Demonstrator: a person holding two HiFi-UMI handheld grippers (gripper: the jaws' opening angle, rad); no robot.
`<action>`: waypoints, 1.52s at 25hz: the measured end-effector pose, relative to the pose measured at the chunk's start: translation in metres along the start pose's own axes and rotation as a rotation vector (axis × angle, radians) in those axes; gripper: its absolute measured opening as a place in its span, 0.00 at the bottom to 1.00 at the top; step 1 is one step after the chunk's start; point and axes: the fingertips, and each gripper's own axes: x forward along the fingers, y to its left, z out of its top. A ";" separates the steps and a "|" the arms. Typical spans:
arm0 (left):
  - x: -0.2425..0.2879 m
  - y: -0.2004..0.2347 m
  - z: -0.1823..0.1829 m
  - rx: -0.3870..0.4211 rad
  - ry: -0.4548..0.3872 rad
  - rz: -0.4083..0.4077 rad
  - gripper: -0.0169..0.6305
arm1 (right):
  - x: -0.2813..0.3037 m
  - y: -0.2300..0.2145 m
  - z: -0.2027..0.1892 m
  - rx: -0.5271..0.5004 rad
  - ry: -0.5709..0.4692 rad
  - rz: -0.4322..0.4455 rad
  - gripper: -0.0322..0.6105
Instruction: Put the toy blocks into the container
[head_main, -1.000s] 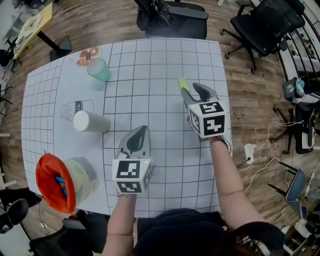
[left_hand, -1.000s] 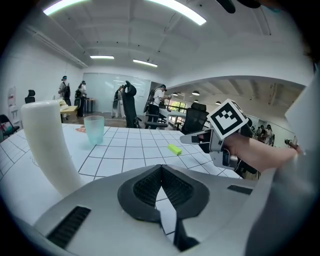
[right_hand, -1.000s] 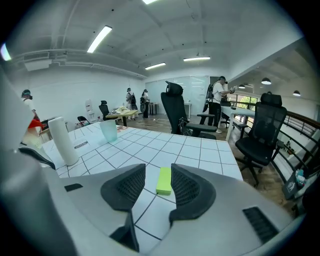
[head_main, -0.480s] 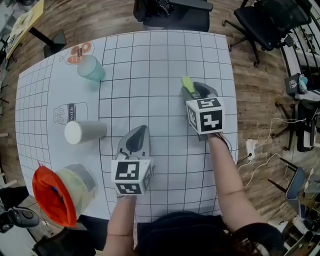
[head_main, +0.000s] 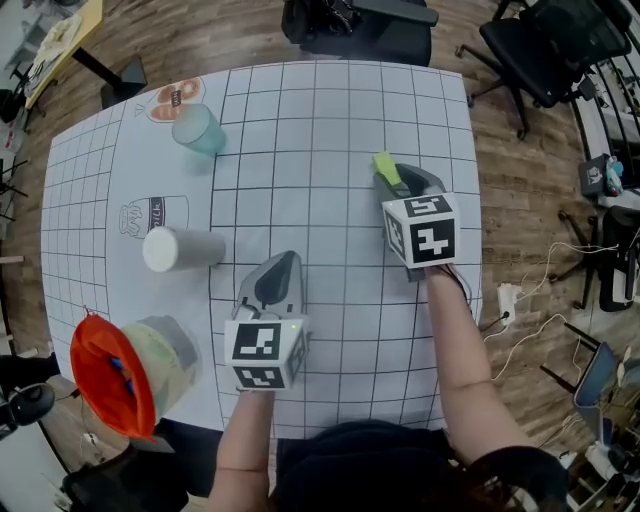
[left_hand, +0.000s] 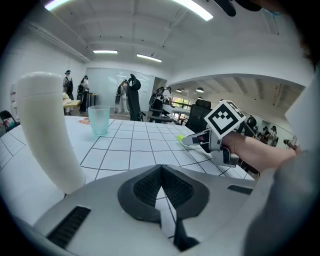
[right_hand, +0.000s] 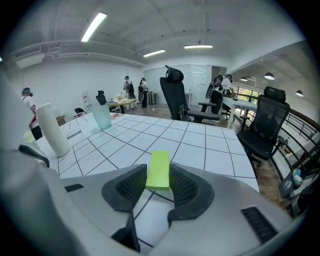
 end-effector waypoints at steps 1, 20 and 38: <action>-0.005 0.000 0.001 0.000 -0.006 0.010 0.07 | -0.005 0.003 0.004 -0.008 -0.014 0.010 0.29; -0.148 -0.026 0.002 -0.039 -0.144 0.086 0.07 | -0.158 0.144 0.074 -0.209 -0.207 0.267 0.30; -0.306 0.046 -0.051 -0.077 -0.195 0.148 0.07 | -0.239 0.380 0.090 -0.347 -0.306 0.531 0.30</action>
